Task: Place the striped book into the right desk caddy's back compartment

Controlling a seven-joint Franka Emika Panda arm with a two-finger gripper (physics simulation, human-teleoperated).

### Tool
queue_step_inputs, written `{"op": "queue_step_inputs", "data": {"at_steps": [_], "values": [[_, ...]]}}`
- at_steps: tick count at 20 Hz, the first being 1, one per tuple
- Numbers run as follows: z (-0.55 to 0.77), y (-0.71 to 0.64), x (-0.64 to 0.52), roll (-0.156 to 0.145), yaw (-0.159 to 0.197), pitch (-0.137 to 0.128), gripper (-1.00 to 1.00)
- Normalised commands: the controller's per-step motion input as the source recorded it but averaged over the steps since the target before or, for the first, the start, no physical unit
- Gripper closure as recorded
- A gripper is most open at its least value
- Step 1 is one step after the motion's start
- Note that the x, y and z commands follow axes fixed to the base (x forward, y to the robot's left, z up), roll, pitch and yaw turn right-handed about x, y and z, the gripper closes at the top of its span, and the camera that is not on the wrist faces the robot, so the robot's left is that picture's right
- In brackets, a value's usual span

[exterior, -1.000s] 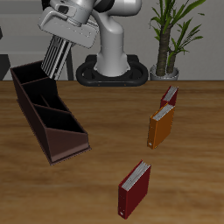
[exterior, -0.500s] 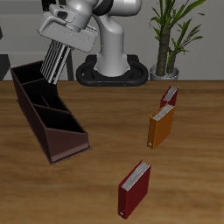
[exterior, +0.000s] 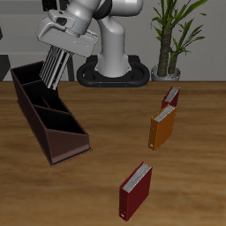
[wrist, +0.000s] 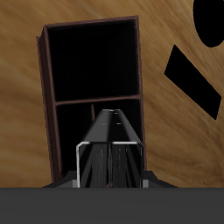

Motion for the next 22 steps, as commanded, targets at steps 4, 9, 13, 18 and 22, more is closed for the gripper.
{"op": "queue_step_inputs", "data": {"at_steps": [4,9,13,18,22], "values": [[-0.1,-0.11,0.06,-0.006,-0.007,0.005,1.0],[-0.1,-0.05,0.07,-0.002,-0.001,0.007,1.0],[-0.1,-0.05,0.13,0.004,-0.005,0.013,1.0],[-0.07,-0.09,0.09,-0.012,-0.007,0.007,1.0],[-0.15,-0.09,0.13,-0.01,-0.006,0.027,1.0]]}}
